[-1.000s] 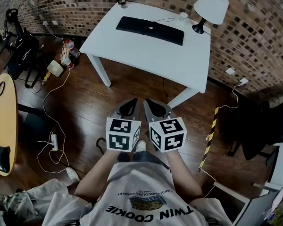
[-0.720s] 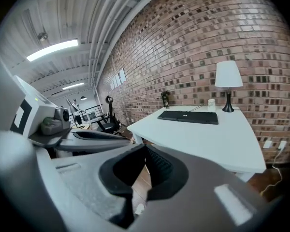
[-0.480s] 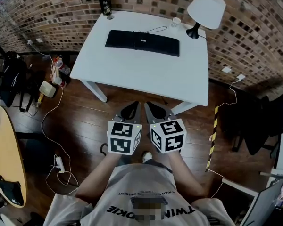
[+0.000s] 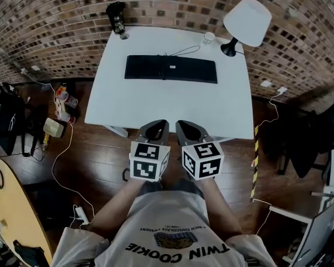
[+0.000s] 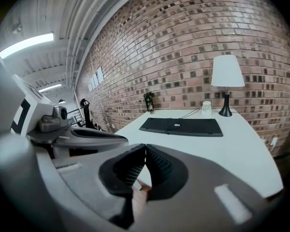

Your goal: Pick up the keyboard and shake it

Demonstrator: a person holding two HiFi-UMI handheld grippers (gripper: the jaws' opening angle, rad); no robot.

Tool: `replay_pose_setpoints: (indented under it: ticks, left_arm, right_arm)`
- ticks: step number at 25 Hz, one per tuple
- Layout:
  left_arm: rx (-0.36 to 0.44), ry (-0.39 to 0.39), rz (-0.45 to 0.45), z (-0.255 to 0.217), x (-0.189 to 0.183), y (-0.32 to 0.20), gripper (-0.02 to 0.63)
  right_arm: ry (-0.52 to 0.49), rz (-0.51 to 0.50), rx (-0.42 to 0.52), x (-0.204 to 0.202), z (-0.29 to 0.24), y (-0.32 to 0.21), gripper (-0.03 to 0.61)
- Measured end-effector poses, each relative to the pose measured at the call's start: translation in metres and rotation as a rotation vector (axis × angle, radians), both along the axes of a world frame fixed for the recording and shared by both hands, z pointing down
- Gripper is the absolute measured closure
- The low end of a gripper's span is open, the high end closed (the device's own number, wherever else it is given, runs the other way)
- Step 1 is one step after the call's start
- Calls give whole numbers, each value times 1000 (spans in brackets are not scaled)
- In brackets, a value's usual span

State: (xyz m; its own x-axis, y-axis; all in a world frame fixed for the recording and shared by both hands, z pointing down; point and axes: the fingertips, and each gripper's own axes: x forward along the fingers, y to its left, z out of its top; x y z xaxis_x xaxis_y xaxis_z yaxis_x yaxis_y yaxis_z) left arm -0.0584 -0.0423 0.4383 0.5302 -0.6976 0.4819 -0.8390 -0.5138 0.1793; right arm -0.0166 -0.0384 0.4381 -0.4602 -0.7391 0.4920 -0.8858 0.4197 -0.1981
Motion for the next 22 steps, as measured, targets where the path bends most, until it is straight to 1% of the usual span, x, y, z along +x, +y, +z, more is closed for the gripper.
replay_pose_setpoints:
  ticks: [3,6,11,14,18,22]
  left_arm:
    - [-1,12,7,0,-2,-27,611]
    - [-5,18,11,3,0,-54,611]
    - [-2,27,14,8,8,-106,611]
    - [1,31,-6,11,7,-136,611]
    - [-28,-23,-33,23,-5,-172,611]
    - [-32,-90,-47,32,-26,-200,611]
  right_arm:
    - [-1,14,12,7,-4,-21,578]
    - [-19,27,20,21,-6,-46,578]
    - [-27,23,15,55,-2,-100,577]
    - [-31,23,0,82,4,-129,574]
    - [-53,17,1,114,3,-167,566]
    - [-36,13,-2,142,8,-192,554]
